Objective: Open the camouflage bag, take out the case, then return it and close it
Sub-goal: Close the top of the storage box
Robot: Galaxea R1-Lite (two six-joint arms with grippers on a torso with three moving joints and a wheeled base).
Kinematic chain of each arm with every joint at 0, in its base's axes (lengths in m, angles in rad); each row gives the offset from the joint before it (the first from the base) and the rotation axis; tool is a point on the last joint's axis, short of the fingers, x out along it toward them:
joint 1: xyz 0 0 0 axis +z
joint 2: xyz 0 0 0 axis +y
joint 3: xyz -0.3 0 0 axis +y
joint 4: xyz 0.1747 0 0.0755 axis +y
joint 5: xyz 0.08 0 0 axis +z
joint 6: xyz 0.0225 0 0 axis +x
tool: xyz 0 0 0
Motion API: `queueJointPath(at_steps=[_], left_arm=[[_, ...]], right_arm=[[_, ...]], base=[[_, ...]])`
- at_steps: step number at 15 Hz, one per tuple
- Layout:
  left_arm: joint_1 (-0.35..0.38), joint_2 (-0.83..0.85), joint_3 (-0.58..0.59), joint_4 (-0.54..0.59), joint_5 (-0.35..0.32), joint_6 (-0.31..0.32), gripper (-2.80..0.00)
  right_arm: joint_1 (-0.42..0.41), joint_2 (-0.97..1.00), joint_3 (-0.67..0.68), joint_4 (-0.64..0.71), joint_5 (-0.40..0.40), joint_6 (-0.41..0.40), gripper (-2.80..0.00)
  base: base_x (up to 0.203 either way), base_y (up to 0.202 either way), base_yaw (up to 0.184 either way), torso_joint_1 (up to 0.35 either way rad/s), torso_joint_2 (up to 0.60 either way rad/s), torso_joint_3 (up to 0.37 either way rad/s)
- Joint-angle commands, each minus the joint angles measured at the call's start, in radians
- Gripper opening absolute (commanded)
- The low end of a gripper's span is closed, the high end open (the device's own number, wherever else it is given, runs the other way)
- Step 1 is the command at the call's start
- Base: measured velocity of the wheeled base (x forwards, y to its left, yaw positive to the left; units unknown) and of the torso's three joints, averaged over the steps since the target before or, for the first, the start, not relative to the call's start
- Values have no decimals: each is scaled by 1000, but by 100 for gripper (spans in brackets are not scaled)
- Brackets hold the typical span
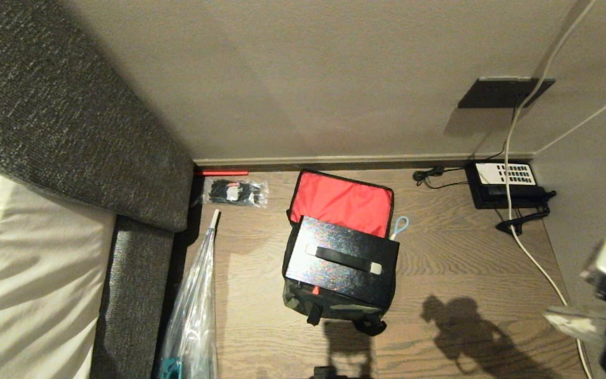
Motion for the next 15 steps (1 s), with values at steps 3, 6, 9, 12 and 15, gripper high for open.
queueJointPath(at_steps=[3, 6, 9, 12, 15], left_arm=[[1, -2, 2, 0, 1, 1, -280], [1, -2, 2, 1, 0, 3, -280], [1, -2, 2, 0, 1, 2, -280], [0, -2, 2, 2, 1, -1, -280], [1, -2, 2, 0, 1, 1, -280]], right_arm=[[-228, -579, 60, 396, -8, 184, -280], [-412, -696, 218, 359, 162, 337, -280], [-465, -844, 485, -28, 231, 256, -280], [-479, -944, 635, -263, 182, 286, -280], [-483, -960, 634, -313, 159, 316, -280]], base=[[0, 0, 0, 0, 0, 0], [0, 0, 0, 0, 0, 0], [0, 0, 0, 0, 0, 0], [0, 0, 0, 0, 0, 0], [0, 0, 0, 0, 0, 0]])
